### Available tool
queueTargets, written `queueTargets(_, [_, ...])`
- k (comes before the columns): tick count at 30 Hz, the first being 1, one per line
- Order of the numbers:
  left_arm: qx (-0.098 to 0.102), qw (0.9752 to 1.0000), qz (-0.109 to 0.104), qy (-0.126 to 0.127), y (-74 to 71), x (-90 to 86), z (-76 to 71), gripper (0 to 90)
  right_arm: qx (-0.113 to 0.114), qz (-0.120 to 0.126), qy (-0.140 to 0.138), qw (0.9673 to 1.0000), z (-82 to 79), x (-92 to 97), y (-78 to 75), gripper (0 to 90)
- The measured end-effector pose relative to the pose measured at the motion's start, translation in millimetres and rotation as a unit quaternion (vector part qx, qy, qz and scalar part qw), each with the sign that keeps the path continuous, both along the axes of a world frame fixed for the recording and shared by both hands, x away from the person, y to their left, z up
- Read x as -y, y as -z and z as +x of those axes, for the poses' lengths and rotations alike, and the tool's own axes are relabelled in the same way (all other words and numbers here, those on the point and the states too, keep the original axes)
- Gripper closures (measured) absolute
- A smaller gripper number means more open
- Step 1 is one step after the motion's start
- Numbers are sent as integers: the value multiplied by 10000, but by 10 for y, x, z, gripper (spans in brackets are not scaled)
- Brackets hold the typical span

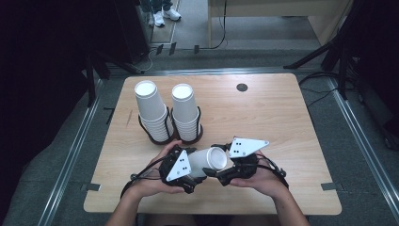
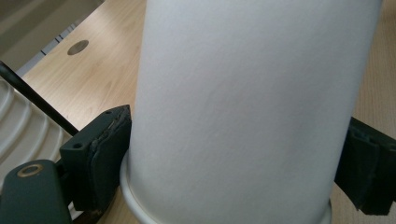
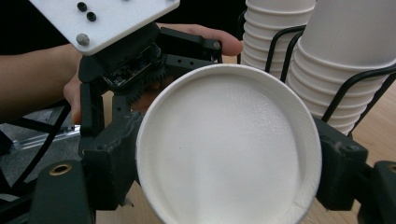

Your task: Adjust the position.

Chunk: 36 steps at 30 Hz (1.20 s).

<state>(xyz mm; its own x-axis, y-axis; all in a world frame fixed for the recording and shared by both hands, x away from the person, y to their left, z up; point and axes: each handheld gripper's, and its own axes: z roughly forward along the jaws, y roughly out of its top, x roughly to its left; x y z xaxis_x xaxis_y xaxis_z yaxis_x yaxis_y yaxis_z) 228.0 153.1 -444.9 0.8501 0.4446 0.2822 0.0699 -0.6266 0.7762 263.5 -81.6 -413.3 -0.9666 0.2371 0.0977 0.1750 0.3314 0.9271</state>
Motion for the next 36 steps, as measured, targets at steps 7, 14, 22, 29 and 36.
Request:
queueTargets(7, [-132, 9999, -95, -24, 10, 5, 9, 66, 32, 43, -35, 10000, -12, -3, -1, 234])
queueTargets(14, [-159, 9988, -457, -50, -65, -52, 19, 0, 105, 154, 23, 9998, -27, 16, -33, 241])
queueTargets(22, [-261, 9958, -856, -195, -74, -107, 58, 0, 166, 314, 150, 9993, -14, 77, -72, 241])
queueTargets(29, [-424, 9886, -1416, -270, -91, -216, 105, 0, 159, 440, 277, 9985, 13, 137, -98, 242])
queueTargets(36, [-538, 9818, -1789, -349, -97, -286, 135, 0, 180, 562, 425, 9974, 36, 205, -125, 242])
